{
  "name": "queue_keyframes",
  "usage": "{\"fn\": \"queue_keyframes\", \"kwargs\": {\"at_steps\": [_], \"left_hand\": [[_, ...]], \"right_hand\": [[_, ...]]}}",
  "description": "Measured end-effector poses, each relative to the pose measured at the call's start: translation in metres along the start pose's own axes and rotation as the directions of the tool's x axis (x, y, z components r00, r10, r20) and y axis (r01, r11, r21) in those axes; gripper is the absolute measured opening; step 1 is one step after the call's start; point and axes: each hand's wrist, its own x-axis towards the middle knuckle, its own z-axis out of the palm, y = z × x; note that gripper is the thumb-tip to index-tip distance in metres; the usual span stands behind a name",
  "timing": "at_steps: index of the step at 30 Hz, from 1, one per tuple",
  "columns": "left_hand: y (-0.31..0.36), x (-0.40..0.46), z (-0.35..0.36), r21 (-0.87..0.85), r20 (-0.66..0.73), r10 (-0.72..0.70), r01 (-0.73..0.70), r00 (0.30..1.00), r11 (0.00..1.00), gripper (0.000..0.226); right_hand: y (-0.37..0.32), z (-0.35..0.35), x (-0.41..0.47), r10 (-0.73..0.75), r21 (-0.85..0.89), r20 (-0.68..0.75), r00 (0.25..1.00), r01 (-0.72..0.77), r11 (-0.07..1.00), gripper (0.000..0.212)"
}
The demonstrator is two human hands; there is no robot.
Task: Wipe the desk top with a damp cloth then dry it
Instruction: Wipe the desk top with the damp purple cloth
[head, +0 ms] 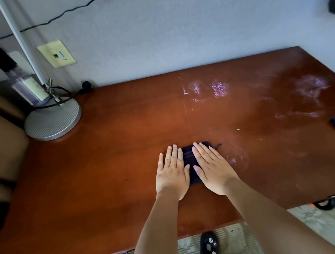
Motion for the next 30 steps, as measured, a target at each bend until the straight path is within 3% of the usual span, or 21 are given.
{"fn": "queue_keyframes", "kwargs": {"at_steps": [13,18,30], "left_hand": [[0.039,-0.054,0.024,-0.024,-0.034,0.069,-0.070,0.997,0.997,0.074],[0.042,-0.035,0.010,-0.006,0.011,0.085,-0.085,0.996,0.996,0.074],[0.057,0.045,-0.005,0.075,0.032,-0.042,0.040,0.999,0.996,0.072]], "right_hand": [[0.001,-0.011,-0.081,0.041,0.025,0.052,0.998,-0.042,0.999,0.065],[0.018,-0.007,-0.060,0.002,0.023,0.048,0.999,-0.003,1.000,0.065],[0.076,-0.004,0.017,-0.065,0.022,0.172,0.983,0.062,0.998,0.069]]}}
